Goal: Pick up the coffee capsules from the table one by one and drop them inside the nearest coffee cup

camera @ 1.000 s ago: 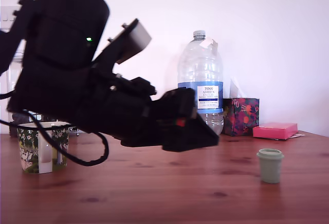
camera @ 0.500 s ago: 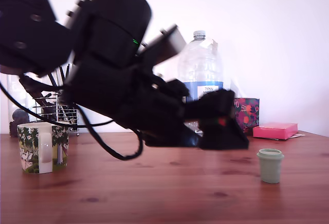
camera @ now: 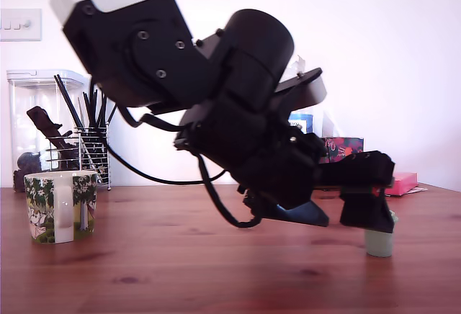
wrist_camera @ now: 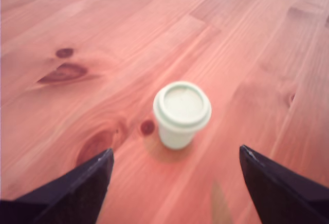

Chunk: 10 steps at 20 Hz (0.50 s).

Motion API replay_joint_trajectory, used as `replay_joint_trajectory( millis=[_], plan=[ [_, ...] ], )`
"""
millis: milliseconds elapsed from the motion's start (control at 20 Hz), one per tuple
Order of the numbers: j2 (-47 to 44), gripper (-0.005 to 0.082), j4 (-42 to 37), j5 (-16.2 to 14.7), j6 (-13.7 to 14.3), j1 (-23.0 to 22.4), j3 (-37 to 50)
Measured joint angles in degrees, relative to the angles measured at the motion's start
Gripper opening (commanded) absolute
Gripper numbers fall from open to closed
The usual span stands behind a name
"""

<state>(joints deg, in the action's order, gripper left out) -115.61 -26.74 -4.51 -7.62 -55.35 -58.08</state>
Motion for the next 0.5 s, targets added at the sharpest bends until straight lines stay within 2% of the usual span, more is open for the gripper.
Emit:
replay_joint_trajectory(
  millis=[200, 500],
  plan=[
    [-2.40, 0.0712, 3.65, 0.00, -0.22, -0.33, -4.22],
    [-4.70, 0.0712, 6.97, -0.02, -2.34, -0.37, -9.40]
  ],
)
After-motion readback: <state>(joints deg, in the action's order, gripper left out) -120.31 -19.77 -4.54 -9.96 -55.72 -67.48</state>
